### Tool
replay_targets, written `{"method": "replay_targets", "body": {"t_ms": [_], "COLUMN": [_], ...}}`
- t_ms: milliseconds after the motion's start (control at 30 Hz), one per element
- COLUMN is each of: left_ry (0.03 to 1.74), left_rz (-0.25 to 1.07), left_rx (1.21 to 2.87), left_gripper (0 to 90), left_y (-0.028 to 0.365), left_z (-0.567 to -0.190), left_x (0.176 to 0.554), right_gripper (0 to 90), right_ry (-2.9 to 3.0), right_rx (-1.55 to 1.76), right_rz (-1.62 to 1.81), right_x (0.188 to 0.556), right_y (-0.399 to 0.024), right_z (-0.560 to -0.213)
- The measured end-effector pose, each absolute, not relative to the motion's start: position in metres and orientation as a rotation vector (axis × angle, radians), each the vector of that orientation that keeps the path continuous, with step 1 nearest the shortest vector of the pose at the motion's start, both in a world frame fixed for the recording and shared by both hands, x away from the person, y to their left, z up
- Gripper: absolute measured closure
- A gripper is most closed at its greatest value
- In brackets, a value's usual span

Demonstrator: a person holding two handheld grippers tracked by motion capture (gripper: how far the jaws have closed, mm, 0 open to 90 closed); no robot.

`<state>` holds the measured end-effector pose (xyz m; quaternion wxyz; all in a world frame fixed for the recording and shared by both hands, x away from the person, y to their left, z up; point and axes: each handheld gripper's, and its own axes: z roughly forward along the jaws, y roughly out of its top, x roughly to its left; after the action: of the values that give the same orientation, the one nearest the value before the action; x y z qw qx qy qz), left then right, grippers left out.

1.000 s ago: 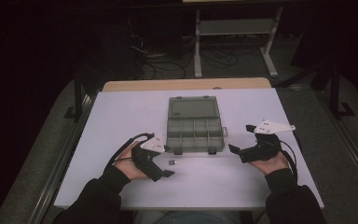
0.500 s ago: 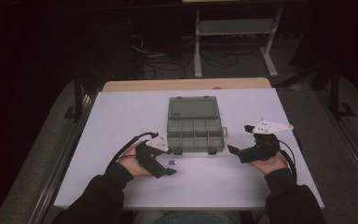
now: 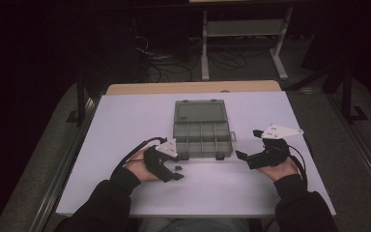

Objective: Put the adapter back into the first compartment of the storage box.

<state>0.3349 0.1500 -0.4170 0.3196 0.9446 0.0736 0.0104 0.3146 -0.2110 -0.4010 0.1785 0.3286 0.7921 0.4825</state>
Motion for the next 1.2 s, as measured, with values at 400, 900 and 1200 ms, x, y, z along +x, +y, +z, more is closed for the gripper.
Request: {"method": "replay_targets", "body": {"t_ms": [400, 900, 1200], "left_ry": [0.202, 0.209, 0.221], "left_rz": [0.044, 0.039, 0.048], "left_rx": [2.51, 2.522, 2.52], "left_gripper": [48.9, 57.8, 63.0], "left_y": [0.148, 0.147, 0.147], "left_z": [-0.424, -0.432, -0.435], "left_x": [0.34, 0.347, 0.351], "right_gripper": [0.0, 0.0, 0.0], "right_ry": [2.247, 2.258, 2.254], "right_rx": [0.923, 0.922, 0.919], "right_rz": [1.363, 1.358, 1.358], "right_x": [0.315, 0.315, 0.315], "right_y": [-0.21, -0.209, -0.21], "right_z": [-0.401, -0.402, -0.402]}}
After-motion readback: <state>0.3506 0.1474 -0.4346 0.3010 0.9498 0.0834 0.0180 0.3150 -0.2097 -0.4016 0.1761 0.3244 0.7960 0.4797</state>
